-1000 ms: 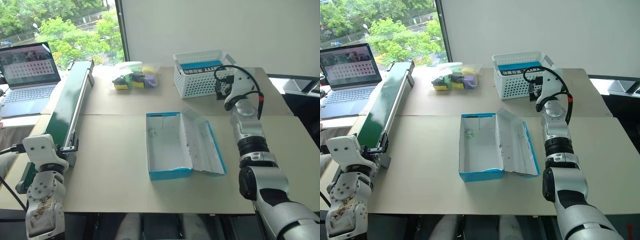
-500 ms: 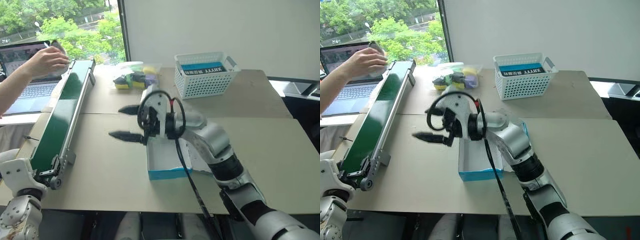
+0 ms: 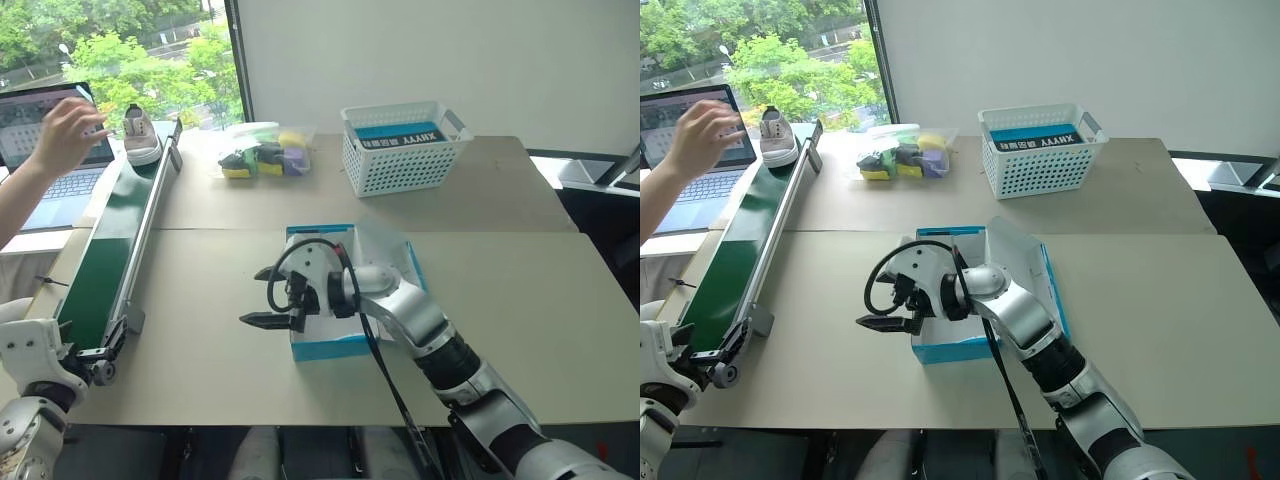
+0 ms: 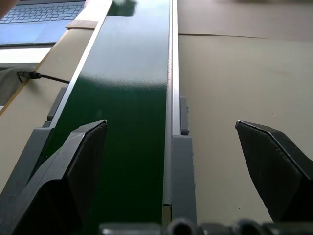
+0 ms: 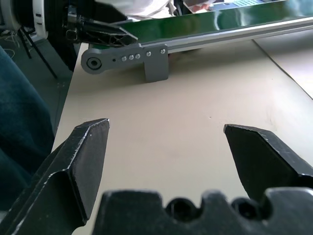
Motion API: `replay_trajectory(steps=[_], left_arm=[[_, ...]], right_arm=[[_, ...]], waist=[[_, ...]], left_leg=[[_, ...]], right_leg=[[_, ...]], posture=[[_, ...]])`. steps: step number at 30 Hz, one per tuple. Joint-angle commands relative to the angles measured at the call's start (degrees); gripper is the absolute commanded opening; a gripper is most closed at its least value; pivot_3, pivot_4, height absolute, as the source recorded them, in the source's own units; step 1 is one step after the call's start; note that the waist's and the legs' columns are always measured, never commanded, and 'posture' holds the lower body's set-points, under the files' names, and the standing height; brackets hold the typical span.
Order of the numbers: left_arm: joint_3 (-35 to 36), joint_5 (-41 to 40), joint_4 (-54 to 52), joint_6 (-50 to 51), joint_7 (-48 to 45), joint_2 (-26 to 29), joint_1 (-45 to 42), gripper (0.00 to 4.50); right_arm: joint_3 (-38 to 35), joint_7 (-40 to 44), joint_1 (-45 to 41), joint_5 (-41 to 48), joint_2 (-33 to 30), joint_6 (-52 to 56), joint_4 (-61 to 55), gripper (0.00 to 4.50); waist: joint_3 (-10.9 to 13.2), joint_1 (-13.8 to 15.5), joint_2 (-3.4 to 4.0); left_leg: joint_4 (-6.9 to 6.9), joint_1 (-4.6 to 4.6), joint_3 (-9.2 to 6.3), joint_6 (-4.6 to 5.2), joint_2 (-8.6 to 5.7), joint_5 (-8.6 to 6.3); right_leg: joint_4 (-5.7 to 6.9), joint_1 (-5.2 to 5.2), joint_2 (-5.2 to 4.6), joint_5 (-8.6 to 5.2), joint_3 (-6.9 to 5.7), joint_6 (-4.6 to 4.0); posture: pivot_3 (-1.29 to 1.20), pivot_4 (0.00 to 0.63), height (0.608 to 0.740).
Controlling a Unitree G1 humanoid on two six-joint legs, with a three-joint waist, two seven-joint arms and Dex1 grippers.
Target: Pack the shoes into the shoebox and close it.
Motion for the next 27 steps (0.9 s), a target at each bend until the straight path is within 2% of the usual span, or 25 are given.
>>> replay_trajectory(steps=[1, 12, 27], left_arm=[[0.9, 0.1, -0.6, -0.3, -0.1, 1.3, -0.6, 4.50], [0.4, 2.0, 1.7, -0.8, 2.0, 1.2, -3.1, 4.50], [0.5, 3.4, 3.5, -1.0, 2.8, 1.5, -3.4, 4.50]], right_arm=[[-2.3, -1.1, -1.3, 0.1, 0.9, 1.2, 0.0, 4.41], [-5.4, -5.0, -2.0, -0.3, 3.7, 3.0, 2.2, 4.41], [-6.2, -6.7, -1.4, -1.4, 4.1, 2.7, 2.8, 4.41]], waist=[[0.0, -0.2, 0.00], [0.0, -0.5, -0.01], [0.0, -0.5, -0.01]], left_leg=[[0.00, 0.00, 0.00, 0.00, 0.00, 0.00], [-0.03, -0.03, 0.00, -0.01, -0.01, 0.01], [-0.03, -0.03, 0.00, -0.01, -0.02, 0.01]], right_leg=[[-0.01, 0.00, -0.01, -0.01, 0.00, 0.01], [0.01, -0.02, 0.01, 0.01, 0.01, -0.02], [0.01, -0.02, -0.01, 0.01, 0.01, -0.02]], posture=[[0.00, 0.150, 0.734], [0.00, 0.150, 0.734], [0.00, 0.150, 0.734]])
